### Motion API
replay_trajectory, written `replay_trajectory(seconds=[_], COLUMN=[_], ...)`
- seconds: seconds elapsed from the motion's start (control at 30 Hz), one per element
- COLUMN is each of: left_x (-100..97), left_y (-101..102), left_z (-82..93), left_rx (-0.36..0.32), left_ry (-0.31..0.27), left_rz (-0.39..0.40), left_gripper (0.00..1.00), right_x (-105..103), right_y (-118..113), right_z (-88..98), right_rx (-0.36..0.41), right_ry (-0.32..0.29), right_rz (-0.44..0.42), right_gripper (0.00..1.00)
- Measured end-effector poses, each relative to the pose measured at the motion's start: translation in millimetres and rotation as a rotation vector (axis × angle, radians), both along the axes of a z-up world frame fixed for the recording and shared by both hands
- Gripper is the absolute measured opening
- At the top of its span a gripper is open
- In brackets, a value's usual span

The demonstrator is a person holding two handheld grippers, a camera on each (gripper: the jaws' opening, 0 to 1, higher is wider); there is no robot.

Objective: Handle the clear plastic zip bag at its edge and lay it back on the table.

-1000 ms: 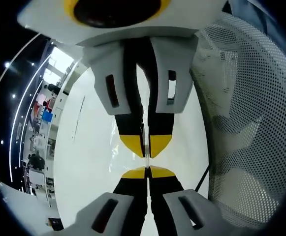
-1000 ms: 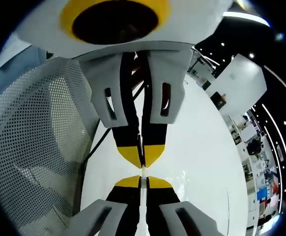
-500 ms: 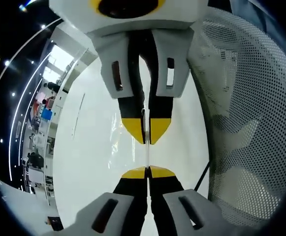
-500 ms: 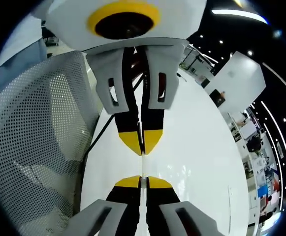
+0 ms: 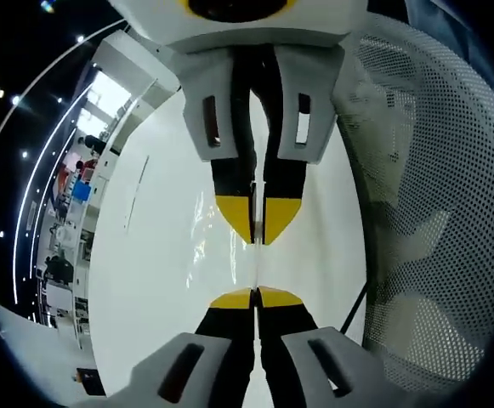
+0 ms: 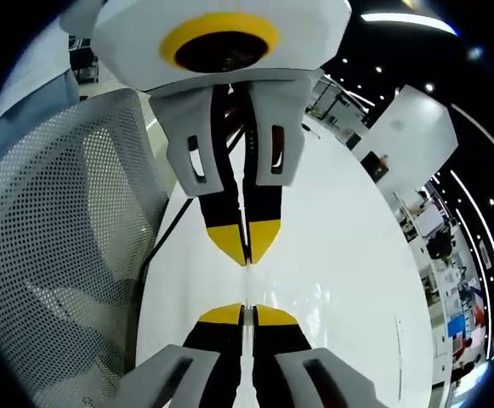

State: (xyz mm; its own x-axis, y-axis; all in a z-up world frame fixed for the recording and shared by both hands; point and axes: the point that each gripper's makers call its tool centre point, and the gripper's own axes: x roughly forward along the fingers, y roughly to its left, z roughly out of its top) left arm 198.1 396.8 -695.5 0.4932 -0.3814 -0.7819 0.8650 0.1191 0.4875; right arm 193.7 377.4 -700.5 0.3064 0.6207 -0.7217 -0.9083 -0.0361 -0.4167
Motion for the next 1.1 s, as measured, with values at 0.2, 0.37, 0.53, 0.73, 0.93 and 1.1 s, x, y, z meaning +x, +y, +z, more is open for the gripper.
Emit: replay_trajectory(seconds=[0.2, 0.37, 0.53, 0.73, 0.93, 1.1], left_x=[3.4, 2.7, -1.3, -2.0, -2.4, -3.6], left_y=[1.3, 2.9, 4.3, 6.5, 8.7, 11.3], left_z=[2.5, 1.4, -0.9, -2.2, -1.9, -2.4], left_rx=[-0.001, -0.001, 0.003, 0.002, 0.002, 0.004], left_ry=[0.001, 0.006, 0.011, 0.017, 0.017, 0.018], left_rz=[0.003, 0.015, 0.014, 0.022, 0.027, 0.032], left_gripper=[0.0, 0.0, 0.0, 0.0, 0.0, 0.0], right_x=[2.7, 2.5, -1.0, -2.4, -2.3, -1.3], right_y=[-4.0, -8.0, -9.9, -10.1, -10.4, -11.8], right_z=[2.6, 1.4, -2.0, -3.5, -3.4, -4.1], right_rx=[0.01, 0.01, 0.004, 0.004, 0.0, -0.006], right_ry=[0.007, 0.015, 0.017, 0.026, 0.026, 0.027], right_rz=[-0.033, -0.044, -0.04, -0.047, -0.045, -0.048], right_gripper=[0.0, 0.0, 0.0, 0.0, 0.0, 0.0])
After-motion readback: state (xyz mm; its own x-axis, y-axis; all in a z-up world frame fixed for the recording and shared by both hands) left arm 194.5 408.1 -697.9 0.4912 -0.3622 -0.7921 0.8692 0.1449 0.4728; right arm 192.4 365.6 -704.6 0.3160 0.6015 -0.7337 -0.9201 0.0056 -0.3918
